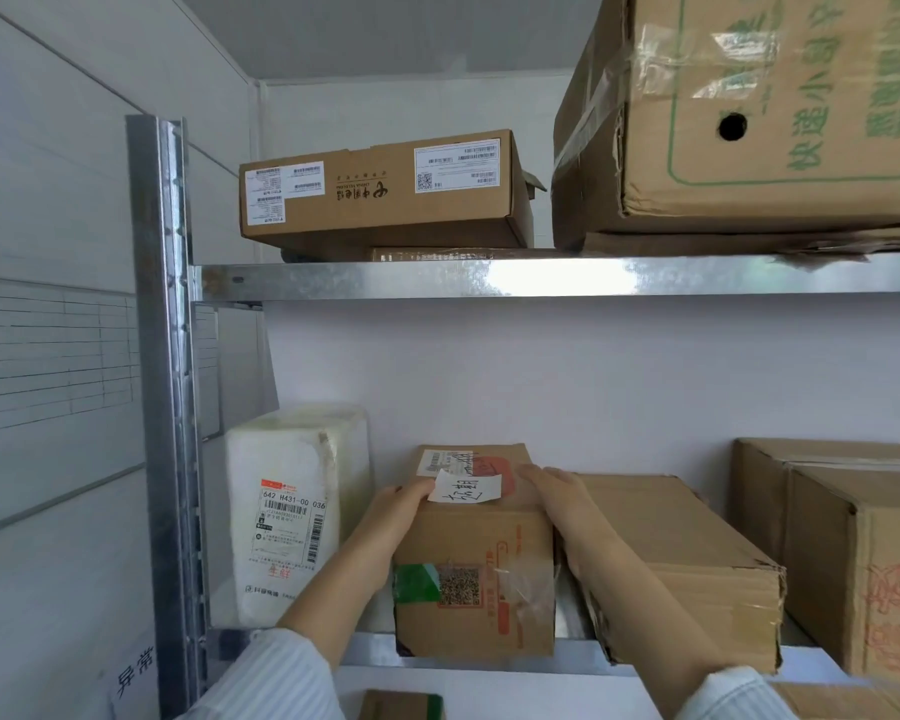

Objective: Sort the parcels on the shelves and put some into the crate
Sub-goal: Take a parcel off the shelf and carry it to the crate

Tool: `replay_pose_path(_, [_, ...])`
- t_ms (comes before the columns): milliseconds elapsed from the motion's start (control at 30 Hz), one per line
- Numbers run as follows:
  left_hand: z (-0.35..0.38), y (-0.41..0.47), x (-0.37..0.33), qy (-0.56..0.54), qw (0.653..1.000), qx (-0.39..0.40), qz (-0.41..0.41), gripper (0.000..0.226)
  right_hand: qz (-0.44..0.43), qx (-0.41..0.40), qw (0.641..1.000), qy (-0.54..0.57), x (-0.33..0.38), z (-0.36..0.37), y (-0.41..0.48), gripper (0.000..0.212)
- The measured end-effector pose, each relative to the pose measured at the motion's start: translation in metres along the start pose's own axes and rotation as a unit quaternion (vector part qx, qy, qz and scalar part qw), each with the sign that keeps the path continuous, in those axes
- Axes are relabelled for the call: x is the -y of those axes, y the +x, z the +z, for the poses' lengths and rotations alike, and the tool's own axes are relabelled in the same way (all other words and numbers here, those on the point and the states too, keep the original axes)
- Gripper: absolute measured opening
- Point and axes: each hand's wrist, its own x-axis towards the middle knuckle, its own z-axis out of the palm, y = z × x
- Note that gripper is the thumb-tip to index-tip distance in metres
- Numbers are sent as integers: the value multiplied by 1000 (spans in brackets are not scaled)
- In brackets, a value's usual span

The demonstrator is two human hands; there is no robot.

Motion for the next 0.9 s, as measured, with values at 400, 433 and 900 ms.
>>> replay_pose_path(400, [4,1,7,-42,999,-18,-20,20,32,11,999,22,3,5,-21,27])
replay_pose_path(433, [5,0,8,-47,999,-18,-18,20,28,15,999,32,3,5,-24,27])
replay_pose_path(900, [4,-76,29,-114,990,-26,83,25,-70,19,986,153,-31,1,-113,50])
